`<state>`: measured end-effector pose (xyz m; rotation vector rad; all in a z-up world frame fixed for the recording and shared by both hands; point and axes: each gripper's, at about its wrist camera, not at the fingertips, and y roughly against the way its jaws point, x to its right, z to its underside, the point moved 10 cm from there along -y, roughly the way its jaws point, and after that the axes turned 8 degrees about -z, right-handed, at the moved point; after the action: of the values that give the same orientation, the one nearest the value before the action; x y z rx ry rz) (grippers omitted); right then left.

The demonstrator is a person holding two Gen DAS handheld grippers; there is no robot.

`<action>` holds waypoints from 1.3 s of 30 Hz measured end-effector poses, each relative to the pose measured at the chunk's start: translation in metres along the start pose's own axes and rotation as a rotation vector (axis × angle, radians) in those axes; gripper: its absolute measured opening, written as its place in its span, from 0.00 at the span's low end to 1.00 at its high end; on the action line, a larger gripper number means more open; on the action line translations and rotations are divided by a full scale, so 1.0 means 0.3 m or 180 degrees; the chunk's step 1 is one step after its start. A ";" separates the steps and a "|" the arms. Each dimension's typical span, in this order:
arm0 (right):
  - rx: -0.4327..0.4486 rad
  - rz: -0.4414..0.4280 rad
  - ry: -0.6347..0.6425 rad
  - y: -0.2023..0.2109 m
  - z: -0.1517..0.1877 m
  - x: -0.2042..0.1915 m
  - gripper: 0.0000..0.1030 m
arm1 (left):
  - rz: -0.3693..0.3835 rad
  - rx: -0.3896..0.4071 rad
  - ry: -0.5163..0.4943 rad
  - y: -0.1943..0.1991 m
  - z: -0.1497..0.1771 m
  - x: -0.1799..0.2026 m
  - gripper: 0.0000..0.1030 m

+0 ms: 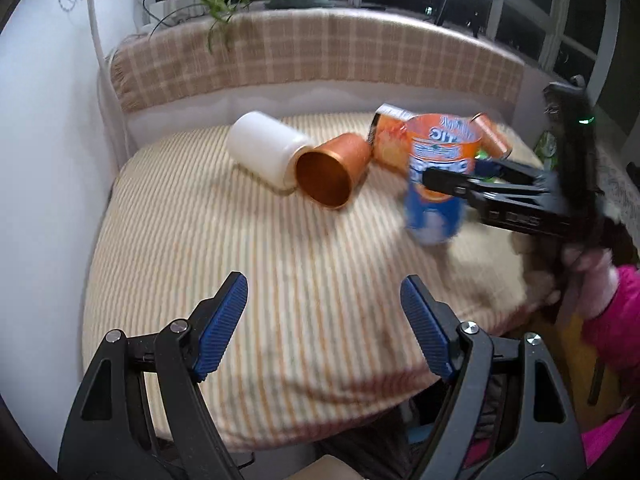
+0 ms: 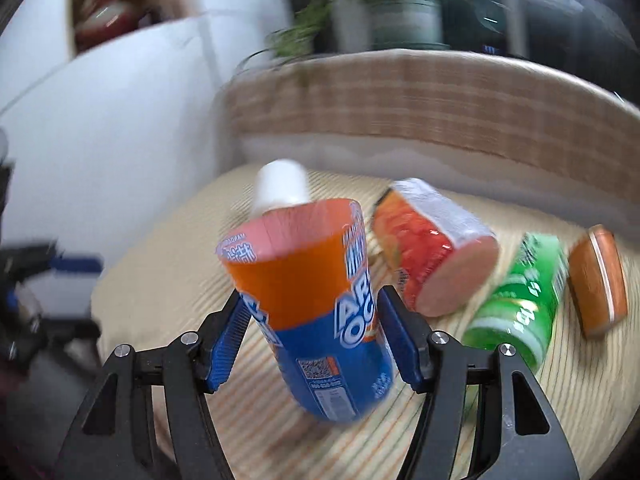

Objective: Flip cup upright
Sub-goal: 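Rotate the cup open end up with the right tool and set it on the bed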

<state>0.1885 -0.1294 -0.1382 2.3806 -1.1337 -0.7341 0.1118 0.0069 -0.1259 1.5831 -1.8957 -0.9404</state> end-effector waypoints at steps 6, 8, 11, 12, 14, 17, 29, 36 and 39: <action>0.0168 0.0265 -0.0166 -0.013 -0.021 0.035 0.60 | -0.0027 0.0104 -0.0072 0.018 -0.012 0.012 0.79; 0.0221 0.0334 -0.0131 0.002 -0.022 0.038 0.60 | -0.0050 0.0139 -0.0067 0.025 -0.014 0.009 0.79; 0.0257 0.0389 -0.0171 0.018 -0.014 0.050 0.60 | -0.0058 0.0172 -0.0057 0.028 -0.016 0.013 0.79; 0.0265 0.0410 -0.0183 0.026 -0.008 0.058 0.60 | -0.0060 0.0184 -0.0060 0.030 -0.017 0.015 0.79; 0.0261 0.0438 -0.0192 0.042 0.001 0.064 0.60 | -0.0050 0.0198 -0.0064 0.031 -0.019 0.018 0.79; 0.0275 0.0469 -0.0197 0.057 0.010 0.060 0.60 | -0.0049 0.0226 -0.0092 0.040 -0.019 0.031 0.79; 0.0249 0.0550 -0.0143 0.086 0.059 0.028 0.64 | 0.0004 0.0294 -0.0106 0.058 -0.020 0.059 0.79; 0.0205 0.0619 -0.0133 0.115 0.082 0.015 0.67 | 0.0017 0.0399 -0.0076 0.091 -0.019 0.074 0.79; 0.0232 0.0663 -0.0081 0.153 0.088 -0.005 0.74 | 0.0011 0.0459 -0.0047 0.104 -0.017 0.084 0.79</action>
<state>0.1446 -0.1587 -0.1330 2.2714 -1.4156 -0.6636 0.0905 -0.0158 -0.1002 1.6576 -2.0156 -0.8323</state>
